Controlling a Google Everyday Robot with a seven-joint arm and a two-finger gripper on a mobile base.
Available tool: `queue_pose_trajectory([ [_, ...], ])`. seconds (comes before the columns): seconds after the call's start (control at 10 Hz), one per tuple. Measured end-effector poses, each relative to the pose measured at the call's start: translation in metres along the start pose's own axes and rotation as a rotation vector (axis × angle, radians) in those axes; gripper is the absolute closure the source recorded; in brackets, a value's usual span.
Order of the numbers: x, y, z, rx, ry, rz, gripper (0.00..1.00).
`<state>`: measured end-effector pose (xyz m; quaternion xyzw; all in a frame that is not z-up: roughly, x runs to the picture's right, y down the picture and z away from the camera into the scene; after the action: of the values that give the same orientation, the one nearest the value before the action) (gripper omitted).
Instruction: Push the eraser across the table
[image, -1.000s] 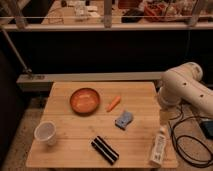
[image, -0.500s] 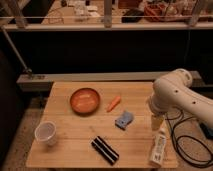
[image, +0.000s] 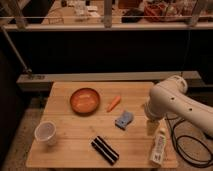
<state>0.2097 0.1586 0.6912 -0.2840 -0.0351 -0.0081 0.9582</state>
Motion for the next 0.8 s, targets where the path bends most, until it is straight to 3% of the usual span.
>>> queue_pose_trajectory([
  [0.8, -0.036, 0.023, 0.022, 0.003, -0.072, -0.049, 0.20],
])
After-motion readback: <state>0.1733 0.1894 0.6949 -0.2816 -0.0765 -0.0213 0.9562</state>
